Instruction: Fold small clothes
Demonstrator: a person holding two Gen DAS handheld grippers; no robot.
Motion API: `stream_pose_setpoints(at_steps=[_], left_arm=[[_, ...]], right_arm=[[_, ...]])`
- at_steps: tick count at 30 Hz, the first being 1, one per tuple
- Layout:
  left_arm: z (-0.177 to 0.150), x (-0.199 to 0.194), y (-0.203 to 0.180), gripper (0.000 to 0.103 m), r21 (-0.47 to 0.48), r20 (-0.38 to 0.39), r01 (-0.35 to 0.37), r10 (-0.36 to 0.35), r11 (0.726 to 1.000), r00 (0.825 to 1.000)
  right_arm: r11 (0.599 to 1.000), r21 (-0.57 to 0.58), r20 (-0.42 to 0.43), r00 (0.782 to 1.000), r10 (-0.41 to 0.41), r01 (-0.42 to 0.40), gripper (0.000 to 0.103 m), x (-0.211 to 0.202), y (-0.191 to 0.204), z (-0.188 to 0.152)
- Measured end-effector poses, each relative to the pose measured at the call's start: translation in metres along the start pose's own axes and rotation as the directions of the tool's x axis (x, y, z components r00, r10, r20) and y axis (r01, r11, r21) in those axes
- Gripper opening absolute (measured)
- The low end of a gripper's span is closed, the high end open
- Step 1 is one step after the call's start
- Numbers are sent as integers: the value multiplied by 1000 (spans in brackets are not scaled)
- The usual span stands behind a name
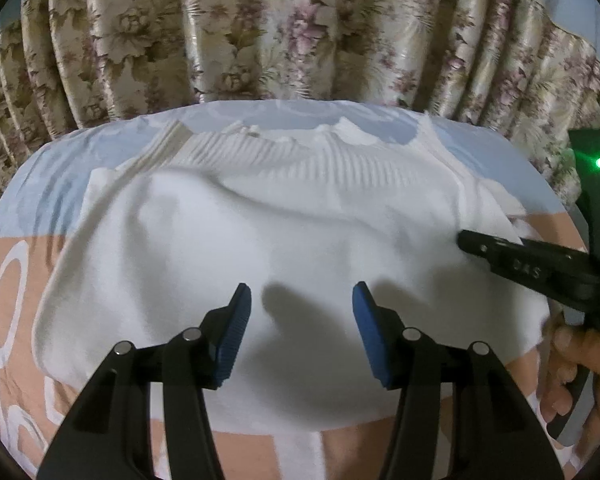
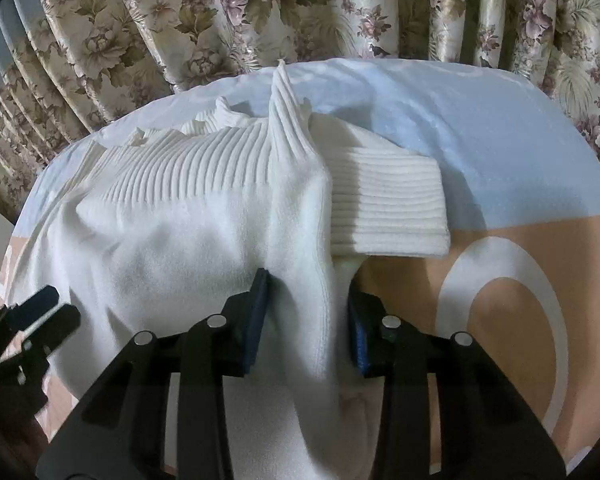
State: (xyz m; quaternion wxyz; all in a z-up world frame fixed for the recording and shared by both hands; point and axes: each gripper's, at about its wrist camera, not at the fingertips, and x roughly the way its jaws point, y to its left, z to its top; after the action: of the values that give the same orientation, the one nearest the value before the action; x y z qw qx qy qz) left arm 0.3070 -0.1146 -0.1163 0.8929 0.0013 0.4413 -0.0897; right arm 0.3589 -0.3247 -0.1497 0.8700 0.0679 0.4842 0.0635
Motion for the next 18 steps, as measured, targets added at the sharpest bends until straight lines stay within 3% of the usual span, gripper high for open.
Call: stream_pose_setpoints(at_steps=[9,13,18], left_arm=[[-16,15,-10,55,3,-34,10,-10,1000,999],[-23,16,-18,59,67,4,-26,26,997,1000],[-24,16,-16,60,60,9,-25,24,998,1000]], right_arm=[[1000,-3,1,1000,5,-5,36,0,-1,0],[1000,-7,0,1000,5,-5,35,0,0,0],[1000,-17,-1,1000,7,-7,29,-2,1,0]])
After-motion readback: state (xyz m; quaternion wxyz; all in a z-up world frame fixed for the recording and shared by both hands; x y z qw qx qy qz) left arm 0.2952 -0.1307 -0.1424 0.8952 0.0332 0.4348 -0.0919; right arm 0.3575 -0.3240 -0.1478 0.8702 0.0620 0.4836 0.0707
